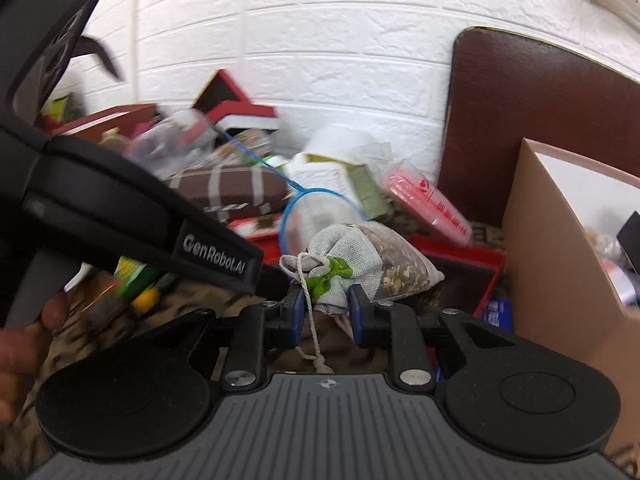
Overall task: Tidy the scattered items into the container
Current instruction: 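Close the left gripper on the herb sachet and lift it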
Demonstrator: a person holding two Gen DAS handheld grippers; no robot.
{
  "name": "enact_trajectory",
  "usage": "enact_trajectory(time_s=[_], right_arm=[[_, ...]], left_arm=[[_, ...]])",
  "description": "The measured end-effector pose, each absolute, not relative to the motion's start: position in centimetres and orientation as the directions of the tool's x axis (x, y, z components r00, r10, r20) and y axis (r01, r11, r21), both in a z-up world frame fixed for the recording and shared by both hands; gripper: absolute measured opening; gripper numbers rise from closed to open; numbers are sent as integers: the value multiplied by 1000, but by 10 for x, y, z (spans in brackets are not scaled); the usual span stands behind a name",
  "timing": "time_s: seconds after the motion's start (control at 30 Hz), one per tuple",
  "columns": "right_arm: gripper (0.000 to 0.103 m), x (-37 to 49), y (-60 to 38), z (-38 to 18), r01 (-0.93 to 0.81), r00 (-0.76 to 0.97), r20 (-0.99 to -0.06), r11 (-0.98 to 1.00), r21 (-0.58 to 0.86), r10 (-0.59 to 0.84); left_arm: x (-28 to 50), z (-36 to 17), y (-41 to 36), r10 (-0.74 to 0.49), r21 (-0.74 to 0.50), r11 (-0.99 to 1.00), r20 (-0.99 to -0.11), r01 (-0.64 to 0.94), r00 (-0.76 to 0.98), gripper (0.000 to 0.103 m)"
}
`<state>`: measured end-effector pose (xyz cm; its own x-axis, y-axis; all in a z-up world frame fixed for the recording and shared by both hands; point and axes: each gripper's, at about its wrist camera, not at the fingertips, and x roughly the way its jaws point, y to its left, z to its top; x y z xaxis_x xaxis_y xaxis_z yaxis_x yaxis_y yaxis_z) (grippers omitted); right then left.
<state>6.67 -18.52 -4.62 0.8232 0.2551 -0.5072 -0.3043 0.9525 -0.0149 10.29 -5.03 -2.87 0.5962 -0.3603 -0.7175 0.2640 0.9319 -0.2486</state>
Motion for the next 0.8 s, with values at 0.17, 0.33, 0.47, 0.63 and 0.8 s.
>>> enact_trajectory(time_s=[0.17, 0.33, 0.47, 0.63, 0.8], right_arm=[[27, 18, -180, -45, -353, 797, -530, 935, -20, 289], [20, -22, -176, -51, -400, 750, -578, 916, -10, 321], [19, -46, -173, -62, -425, 710, -623, 905, -9, 328], [36, -58, -177, -67, -412, 685, -649, 911, 29, 330], [67, -66, -179, -61, -391, 720, -619, 920, 11, 313]], left_arm=[[55, -37, -42, -366, -245, 928, -743, 283, 560, 0], [17, -50, -32, -350, -221, 929, -781, 295, 517, 1], [0, -55, -24, -348, -220, 929, -798, 299, 493, 28], [-6, -48, -21, -334, -214, 937, -781, 276, 528, 60], [-2, -38, -22, -347, -254, 937, -754, 239, 558, 90]])
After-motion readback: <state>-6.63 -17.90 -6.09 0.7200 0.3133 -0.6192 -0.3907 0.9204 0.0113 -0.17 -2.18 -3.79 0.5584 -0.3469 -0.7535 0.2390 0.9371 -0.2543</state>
